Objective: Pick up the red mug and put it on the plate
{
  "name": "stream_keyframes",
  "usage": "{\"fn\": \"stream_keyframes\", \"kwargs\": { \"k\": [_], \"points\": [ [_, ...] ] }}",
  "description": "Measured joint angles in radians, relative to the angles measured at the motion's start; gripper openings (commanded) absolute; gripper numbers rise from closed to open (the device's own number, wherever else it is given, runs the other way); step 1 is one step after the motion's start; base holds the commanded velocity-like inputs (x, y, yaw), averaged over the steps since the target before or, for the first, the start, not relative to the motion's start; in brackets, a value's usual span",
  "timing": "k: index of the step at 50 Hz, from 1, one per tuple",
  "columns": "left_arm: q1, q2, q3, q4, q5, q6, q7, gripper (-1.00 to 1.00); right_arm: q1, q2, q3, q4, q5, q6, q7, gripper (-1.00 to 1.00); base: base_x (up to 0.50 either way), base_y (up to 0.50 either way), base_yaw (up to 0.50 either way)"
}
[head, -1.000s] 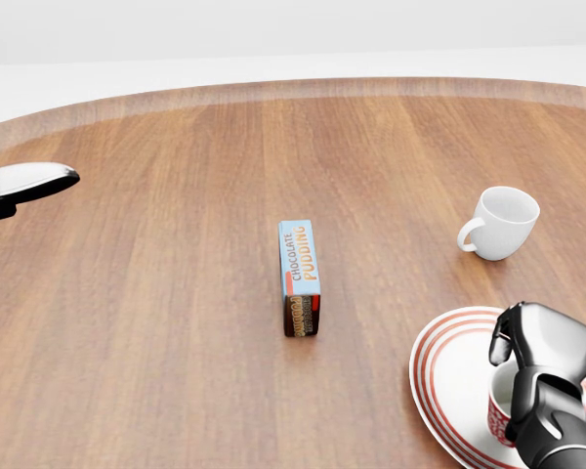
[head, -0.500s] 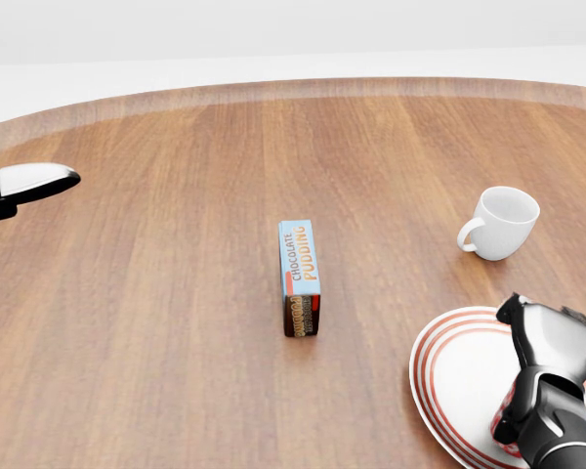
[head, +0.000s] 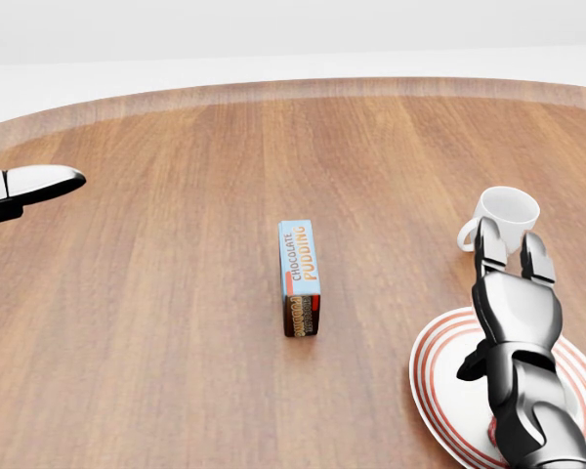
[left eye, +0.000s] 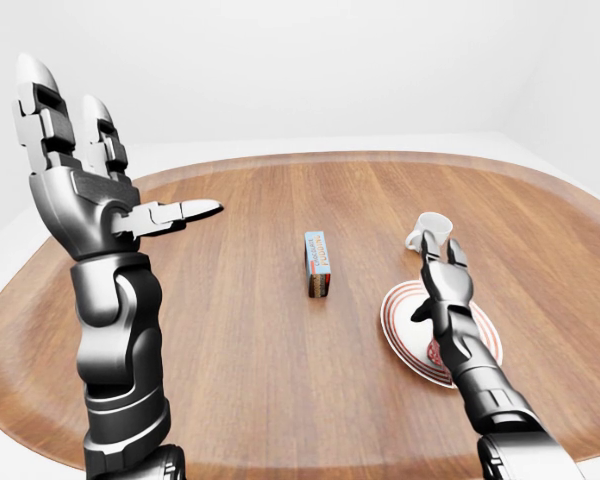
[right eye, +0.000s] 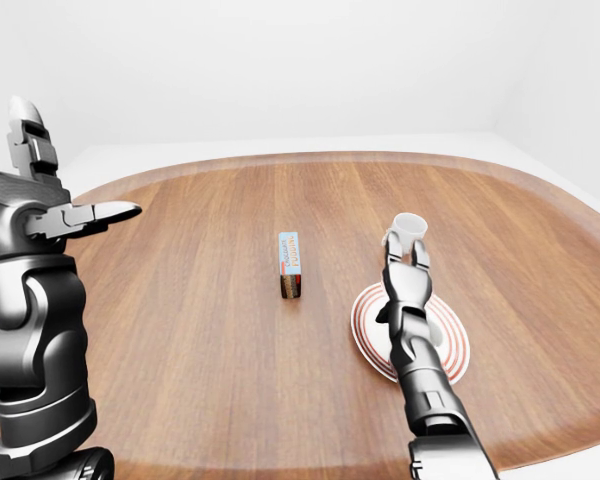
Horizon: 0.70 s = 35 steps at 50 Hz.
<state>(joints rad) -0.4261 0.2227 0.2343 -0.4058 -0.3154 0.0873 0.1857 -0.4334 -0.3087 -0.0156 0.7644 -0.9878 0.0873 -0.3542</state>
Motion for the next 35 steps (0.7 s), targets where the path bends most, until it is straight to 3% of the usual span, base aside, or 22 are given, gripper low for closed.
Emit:
{"fn": "stream_keyframes", "kwargs": {
  "k": [20,24,35],
  "points": [
    [0.009,-0.001,0.002,0.001,0.005,0.0,-0.006,1.0,-0.09,0.015,-0.059,-0.443,-0.152,0.0,0.333,1.0,0.0,0.0,0.0],
    [0.011,-0.001,0.003,0.0,0.005,0.0,-0.005,1.0,-0.105,0.039,-0.088,-0.484,-0.032,0.0,0.371,1.0,0.0,0.0,0.0],
    [0.013,-0.001,0.004,-0.004,0.006,0.0,-0.004,1.0,-0.121,0.095,-0.124,-0.561,0.491,0.0,0.432,1.0,0.0,0.0,0.0]
  ]
}}
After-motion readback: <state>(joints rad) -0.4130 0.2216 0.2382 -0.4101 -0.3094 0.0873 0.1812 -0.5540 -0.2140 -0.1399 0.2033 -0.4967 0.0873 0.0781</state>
